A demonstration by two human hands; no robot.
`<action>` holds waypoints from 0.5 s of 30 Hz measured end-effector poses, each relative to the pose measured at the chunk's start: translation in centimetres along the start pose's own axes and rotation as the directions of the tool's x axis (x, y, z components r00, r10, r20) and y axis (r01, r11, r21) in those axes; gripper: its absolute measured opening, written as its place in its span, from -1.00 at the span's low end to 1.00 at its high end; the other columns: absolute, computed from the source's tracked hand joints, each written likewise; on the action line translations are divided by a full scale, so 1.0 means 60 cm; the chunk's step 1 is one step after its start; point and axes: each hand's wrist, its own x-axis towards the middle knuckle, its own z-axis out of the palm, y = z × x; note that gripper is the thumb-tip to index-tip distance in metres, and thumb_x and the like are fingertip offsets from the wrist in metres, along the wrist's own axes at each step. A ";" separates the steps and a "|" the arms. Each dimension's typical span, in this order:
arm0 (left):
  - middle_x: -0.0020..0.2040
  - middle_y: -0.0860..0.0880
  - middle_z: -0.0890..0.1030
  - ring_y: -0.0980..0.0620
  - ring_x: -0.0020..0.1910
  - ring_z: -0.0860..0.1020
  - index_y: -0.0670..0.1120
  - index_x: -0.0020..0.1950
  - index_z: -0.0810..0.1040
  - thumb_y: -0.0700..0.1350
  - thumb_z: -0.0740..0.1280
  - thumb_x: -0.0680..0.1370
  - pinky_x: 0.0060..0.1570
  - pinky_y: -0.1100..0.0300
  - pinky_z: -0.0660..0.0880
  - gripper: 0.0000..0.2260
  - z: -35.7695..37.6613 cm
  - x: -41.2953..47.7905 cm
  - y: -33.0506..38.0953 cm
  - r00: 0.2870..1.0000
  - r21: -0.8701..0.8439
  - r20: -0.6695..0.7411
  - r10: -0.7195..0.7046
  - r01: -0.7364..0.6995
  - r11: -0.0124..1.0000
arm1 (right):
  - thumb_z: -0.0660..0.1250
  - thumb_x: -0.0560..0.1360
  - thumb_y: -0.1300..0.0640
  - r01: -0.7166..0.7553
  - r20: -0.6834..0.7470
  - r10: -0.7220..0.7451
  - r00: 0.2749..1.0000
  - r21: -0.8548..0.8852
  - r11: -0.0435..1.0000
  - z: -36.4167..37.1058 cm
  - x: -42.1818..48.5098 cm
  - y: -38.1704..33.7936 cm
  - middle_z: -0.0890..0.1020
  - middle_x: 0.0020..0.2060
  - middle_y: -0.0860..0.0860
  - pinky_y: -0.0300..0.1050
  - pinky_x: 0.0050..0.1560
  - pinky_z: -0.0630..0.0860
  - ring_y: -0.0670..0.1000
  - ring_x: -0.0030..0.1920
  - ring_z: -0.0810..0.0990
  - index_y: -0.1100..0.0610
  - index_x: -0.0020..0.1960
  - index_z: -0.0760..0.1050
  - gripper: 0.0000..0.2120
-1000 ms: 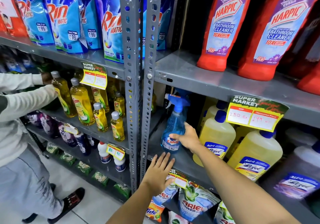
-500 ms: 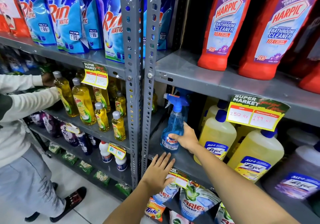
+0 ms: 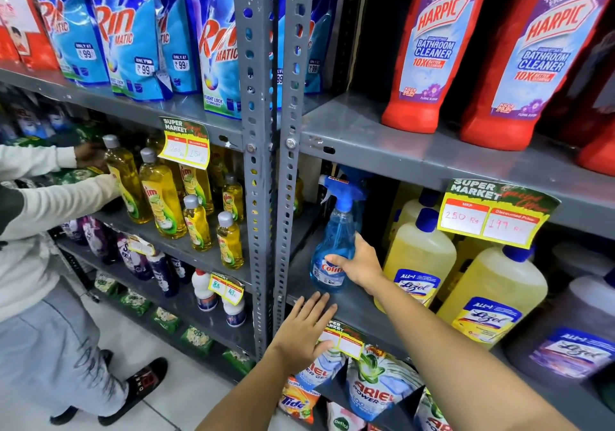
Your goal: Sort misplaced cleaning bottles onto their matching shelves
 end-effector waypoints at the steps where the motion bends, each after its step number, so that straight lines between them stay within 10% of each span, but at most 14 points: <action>1: 0.54 -0.12 0.20 -0.12 0.51 0.14 -0.08 0.56 0.14 0.24 0.05 0.62 0.38 -0.07 0.01 -0.39 0.001 0.001 0.000 1.000 0.002 -0.008 0.002 -0.002 1.000 | 0.55 0.36 0.14 -0.001 0.003 0.001 1.000 0.002 1.000 0.001 0.002 0.002 0.61 0.24 0.08 0.00 0.22 0.55 0.07 0.21 0.60 0.13 0.35 0.39 -0.38; 15: 0.53 -0.14 0.22 -0.13 0.50 0.18 -0.09 0.55 0.15 0.26 0.01 0.61 0.41 -0.13 0.18 -0.38 -0.007 0.003 0.002 0.998 0.044 0.053 -0.014 0.012 0.999 | 0.53 0.38 0.08 -0.029 0.010 0.030 1.000 -0.045 0.999 0.002 0.001 0.001 0.59 0.26 0.09 0.01 0.25 0.52 0.08 0.23 0.58 0.13 0.40 0.31 -0.32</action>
